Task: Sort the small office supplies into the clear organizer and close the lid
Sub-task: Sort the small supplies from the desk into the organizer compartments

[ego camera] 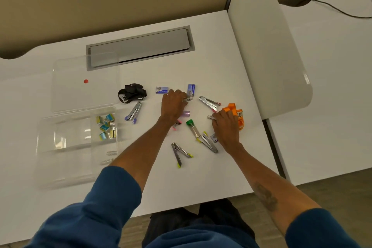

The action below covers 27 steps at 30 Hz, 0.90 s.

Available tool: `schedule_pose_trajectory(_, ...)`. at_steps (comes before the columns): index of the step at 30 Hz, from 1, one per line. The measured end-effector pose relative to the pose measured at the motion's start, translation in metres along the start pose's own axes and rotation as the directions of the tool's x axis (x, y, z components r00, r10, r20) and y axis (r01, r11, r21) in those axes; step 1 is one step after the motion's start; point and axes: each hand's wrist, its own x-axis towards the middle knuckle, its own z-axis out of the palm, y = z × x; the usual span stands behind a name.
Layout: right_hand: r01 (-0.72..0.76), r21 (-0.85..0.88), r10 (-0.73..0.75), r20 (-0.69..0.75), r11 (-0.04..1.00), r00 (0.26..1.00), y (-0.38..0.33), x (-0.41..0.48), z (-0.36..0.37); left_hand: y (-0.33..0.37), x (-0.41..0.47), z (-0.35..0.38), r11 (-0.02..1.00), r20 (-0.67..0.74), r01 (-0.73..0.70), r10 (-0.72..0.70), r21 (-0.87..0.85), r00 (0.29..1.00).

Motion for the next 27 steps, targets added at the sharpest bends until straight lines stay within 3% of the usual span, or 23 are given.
schedule_pose_trajectory(6, 0.035, -0.009, -0.035, -0.013, 0.999, 0.999, 0.002, 0.005, 0.001, 0.01, 0.01, 0.01, 0.995, 0.025, 0.001, -0.003, 0.097, 1.0)
schedule_pose_trajectory(16, 0.073, 0.089, -0.059, -0.153, 0.993, 0.986, -0.025, 0.009, -0.002, -0.034, -0.013, -0.006, 0.991, -0.019, -0.082, 0.081, -0.103, 0.997)
schedule_pose_trajectory(21, 0.078, 0.261, -0.04, -0.148, 0.962, 0.988, -0.086, 0.023, -0.006, -0.091, -0.048, -0.028, 0.979, -0.076, -0.134, 0.123, -0.154, 0.989)
schedule_pose_trajectory(27, 0.031, 0.495, 0.012, -0.083, 0.868, 0.996, -0.182, 0.025, -0.003, -0.167, -0.11, -0.053, 0.977, -0.164, -0.1, 0.069, -0.189, 0.984)
